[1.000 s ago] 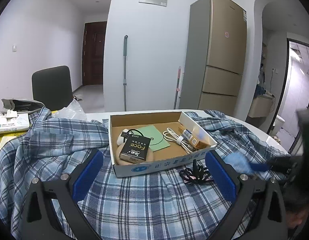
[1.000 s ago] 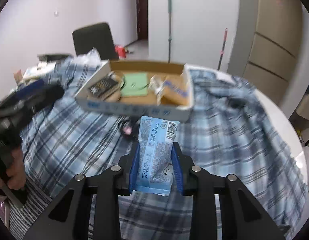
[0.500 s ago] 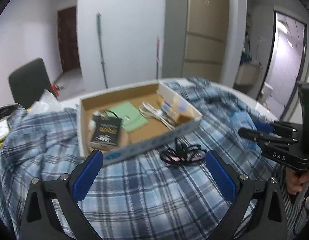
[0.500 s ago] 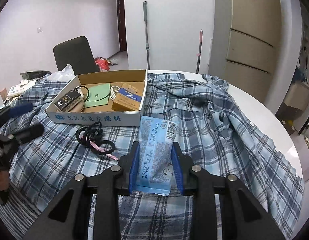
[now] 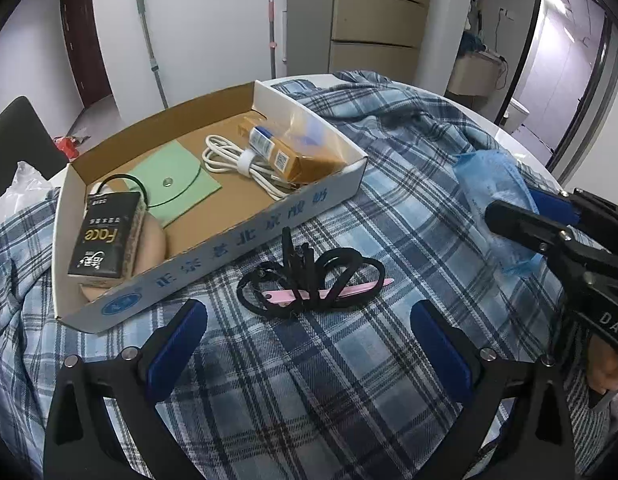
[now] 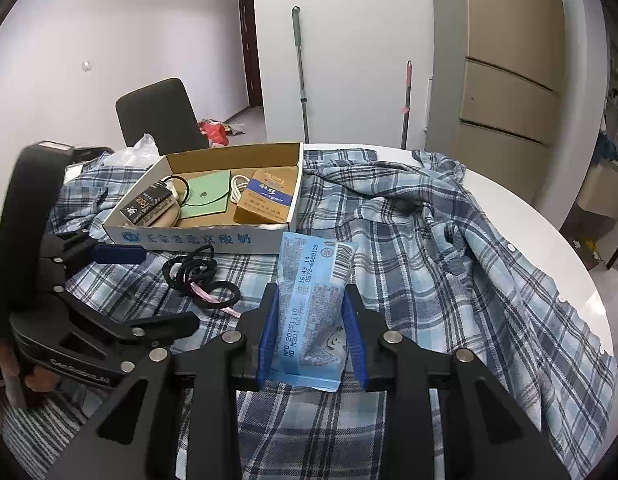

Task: Organize soft objects
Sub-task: 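Grasp the black cable with the left gripper while the right gripper holds the blue packet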

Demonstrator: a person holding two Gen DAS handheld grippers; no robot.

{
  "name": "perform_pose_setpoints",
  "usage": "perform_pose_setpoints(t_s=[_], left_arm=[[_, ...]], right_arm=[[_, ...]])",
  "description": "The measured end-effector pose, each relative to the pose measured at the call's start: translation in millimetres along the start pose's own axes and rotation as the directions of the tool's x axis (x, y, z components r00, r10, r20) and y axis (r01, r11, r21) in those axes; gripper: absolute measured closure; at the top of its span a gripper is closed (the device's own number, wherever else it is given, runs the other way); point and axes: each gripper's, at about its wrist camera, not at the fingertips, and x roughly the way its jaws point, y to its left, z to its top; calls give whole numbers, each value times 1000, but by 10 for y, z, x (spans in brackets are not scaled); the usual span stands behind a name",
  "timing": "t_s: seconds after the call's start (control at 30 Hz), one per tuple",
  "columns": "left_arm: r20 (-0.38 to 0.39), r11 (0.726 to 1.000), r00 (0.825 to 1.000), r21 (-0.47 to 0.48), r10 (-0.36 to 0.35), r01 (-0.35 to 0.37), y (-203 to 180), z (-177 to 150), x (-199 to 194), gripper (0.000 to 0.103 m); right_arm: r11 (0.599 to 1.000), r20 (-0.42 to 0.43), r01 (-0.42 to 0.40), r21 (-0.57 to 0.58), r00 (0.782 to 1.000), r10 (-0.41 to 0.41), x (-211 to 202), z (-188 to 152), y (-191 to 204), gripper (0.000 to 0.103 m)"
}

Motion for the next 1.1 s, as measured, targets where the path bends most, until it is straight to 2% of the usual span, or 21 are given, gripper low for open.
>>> perform_pose_setpoints(t_s=[0.2, 0.4, 0.47, 0.5, 0.57, 0.6, 0.63, 0.7, 0.77, 0.87, 1.0, 1.1], left_arm=[[-54, 1000, 998, 9, 15, -15, 9, 27, 180, 0], [-28, 999, 999, 16, 33, -32, 11, 132, 263, 3], [-33, 1000, 999, 14, 22, -22, 14, 149, 274, 17], [-37, 1000, 999, 13, 16, -16, 12, 156, 288, 20], [-35, 1000, 999, 6, 25, -24, 18, 157, 284, 39], [-30, 999, 999, 4, 37, -36, 22, 149, 271, 46], [-23, 999, 999, 2, 39, -39, 30, 147, 251, 61], [-18, 1000, 999, 0, 29, -29, 44, 142, 205, 67], [8, 1000, 1000, 3, 27, -27, 52, 134, 111, 82], [60, 999, 998, 12, 37, -37, 51, 120, -67, 90], [103, 1000, 994, 7, 24, -25, 46, 98, -296, 92], [149, 999, 988, 13, 42, -44, 22, 61, -491, 93]], right_arm=[[1000, -6, -1, -4, 1000, 1, 12, -3, 9, 73], [1000, -12, 3, 8, 1000, -3, 22, -5, -9, 73], [1000, -16, 0, 11, 1000, 0, 30, -8, -18, 73], [1000, -18, -2, 12, 1000, 2, 33, -8, -19, 73], [1000, -20, -5, 9, 1000, 5, 38, -5, -20, 73], [1000, -21, -6, 4, 1000, 6, 40, -2, -14, 73], [1000, -19, -6, 0, 1000, 6, 36, -3, -5, 73], [1000, -13, -5, -9, 1000, 4, 22, -7, 12, 73], [1000, -13, -3, -11, 1000, 3, 26, -6, 13, 73], [1000, -16, -2, -7, 1000, 2, 33, -6, 8, 73], [1000, -15, 1, -10, 1000, -2, 37, -3, 14, 73], [1000, -9, 1, -12, 1000, -1, 27, 0, 21, 73]])
